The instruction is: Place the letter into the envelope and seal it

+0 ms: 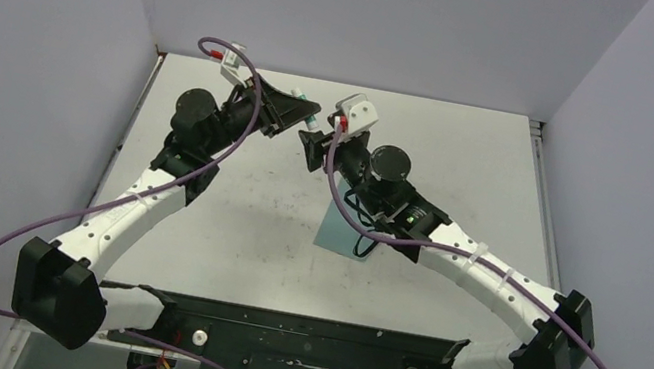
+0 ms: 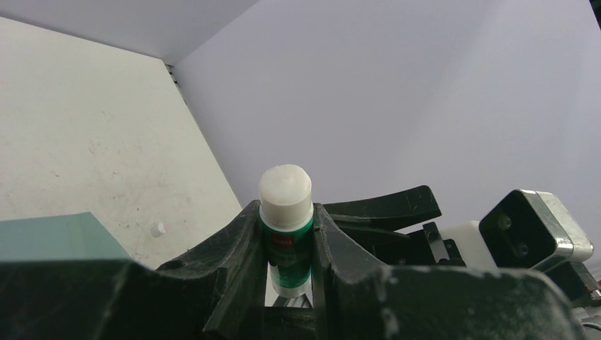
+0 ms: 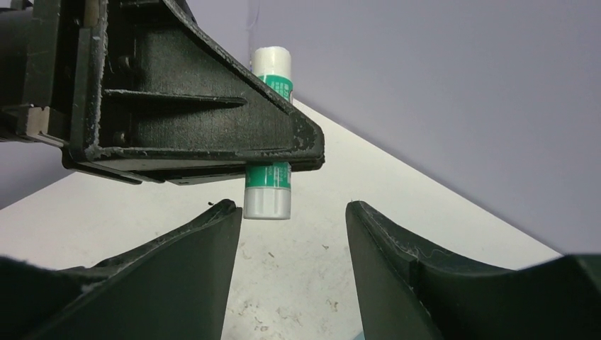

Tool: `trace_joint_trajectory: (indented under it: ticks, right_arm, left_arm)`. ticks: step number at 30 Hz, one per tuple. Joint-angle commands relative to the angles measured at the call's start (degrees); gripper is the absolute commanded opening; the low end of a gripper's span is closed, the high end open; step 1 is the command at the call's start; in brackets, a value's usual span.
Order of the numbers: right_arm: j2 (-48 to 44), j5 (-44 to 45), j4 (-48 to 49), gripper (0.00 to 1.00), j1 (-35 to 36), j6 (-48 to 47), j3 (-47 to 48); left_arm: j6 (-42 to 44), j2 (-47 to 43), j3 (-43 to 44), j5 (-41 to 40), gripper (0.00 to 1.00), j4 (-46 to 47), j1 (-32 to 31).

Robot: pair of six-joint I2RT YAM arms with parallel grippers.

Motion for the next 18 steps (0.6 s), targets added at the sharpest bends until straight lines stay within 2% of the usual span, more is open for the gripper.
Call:
trace_joint_trajectory:
  ticks: [1, 4, 5, 7, 9, 12, 14, 16, 18]
  right_arm:
    - [-0.02, 0.01, 1.64, 0.54, 0.15, 2.09, 3.59]
    - [0.95, 0.24, -0.18, 0.45, 0.04, 3.4, 5.29]
    - [1.24, 0.17, -1.7, 0.39, -0.14, 4.25, 5.98]
    - [2.04, -0.62, -4.61, 0.19, -0.81, 6.27, 7.98]
    - [2.64, -3.24, -6.68, 0.06, -2.22, 9.35, 9.5]
    - [2.27, -12.89, -6.34, 0.05, -6.88, 18.49, 9.15]
    - [1.41, -22.8, -2.7, 0.05, -11.9, 30.95, 7.14]
    - [0.79, -30.95, 4.99, 0.05, -17.47, 45.45, 3.49]
    - [1.03, -36.66, 16.97, 0.05, -22.3, 62.8, -1.52]
  left_arm:
    - [-0.09, -1.88, -0.05, 0.78, 0.0, 3.62, -0.21]
    - [0.0, -1.92, -0.17, 1.1, 0.0, 3.59, -0.21]
    - [-0.04, -1.92, -0.27, 1.2, 0.0, 3.6, -0.21]
    - [0.0, -2.06, -0.17, 1.47, 0.0, 3.73, -0.28]
    - [0.22, -2.32, -0.33, 1.65, 0.0, 4.28, -0.23]
    - [1.48, -2.81, -0.35, 2.45, 0.0, 6.51, -0.17]
    - [2.91, -3.0, -0.47, 3.22, 0.0, 9.33, -0.13]
    - [3.92, -3.02, -0.61, 3.9, 0.0, 12.96, -0.05]
    - [4.5, -2.75, -0.64, 5.22, 0.0, 17.65, 0.13]
